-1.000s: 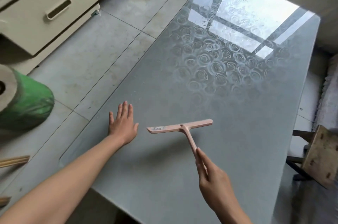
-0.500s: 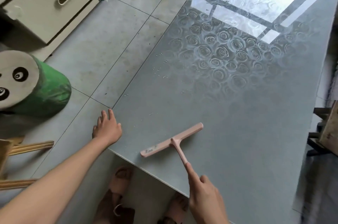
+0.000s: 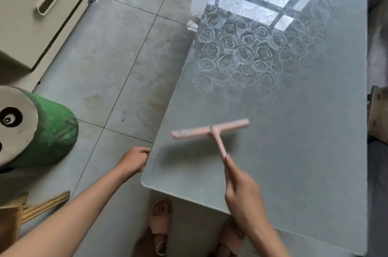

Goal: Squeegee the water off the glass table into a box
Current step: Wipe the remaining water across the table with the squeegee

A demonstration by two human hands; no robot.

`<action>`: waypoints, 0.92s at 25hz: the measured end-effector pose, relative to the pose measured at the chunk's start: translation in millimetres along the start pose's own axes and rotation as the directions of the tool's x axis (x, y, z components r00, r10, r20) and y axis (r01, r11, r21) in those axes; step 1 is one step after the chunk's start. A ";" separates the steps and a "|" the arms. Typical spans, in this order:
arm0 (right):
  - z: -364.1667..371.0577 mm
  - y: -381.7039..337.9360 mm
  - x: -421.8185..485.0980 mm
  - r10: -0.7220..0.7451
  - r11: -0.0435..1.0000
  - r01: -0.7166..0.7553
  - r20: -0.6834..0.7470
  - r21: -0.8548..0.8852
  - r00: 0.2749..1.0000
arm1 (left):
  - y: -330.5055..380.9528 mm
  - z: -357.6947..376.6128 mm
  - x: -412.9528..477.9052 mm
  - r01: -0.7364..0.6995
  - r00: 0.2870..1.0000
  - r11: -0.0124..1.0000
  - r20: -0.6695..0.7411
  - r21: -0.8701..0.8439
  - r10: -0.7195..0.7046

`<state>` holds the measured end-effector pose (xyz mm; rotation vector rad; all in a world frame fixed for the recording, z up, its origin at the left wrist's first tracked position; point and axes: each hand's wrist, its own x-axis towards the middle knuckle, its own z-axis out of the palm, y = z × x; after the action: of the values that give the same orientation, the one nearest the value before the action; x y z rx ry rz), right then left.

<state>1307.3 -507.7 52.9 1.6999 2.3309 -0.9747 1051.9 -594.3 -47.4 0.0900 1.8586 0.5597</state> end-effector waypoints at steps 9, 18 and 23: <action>16.1 -71.1 104.5 0.021 0.990 -0.028 -0.053 -0.136 0.998 | 6.2 -12.2 10.8 0.020 0.982 0.987 0.183 0.162 -0.050; -10.5 7.6 -30.2 0.009 0.996 -0.007 -0.024 0.085 1.000 | 10.6 -18.2 -8.9 -0.010 0.977 0.977 0.209 0.213 -0.036; 4.4 58.4 -125.5 0.053 0.995 -0.041 0.126 -0.095 0.991 | 10.3 -14.1 -18.5 -0.051 0.983 0.968 0.182 0.245 0.005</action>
<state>1404.6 -603.0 78.1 1.5999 2.2087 -0.9246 1043.6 -596.0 -23.4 0.3247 1.7437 0.3226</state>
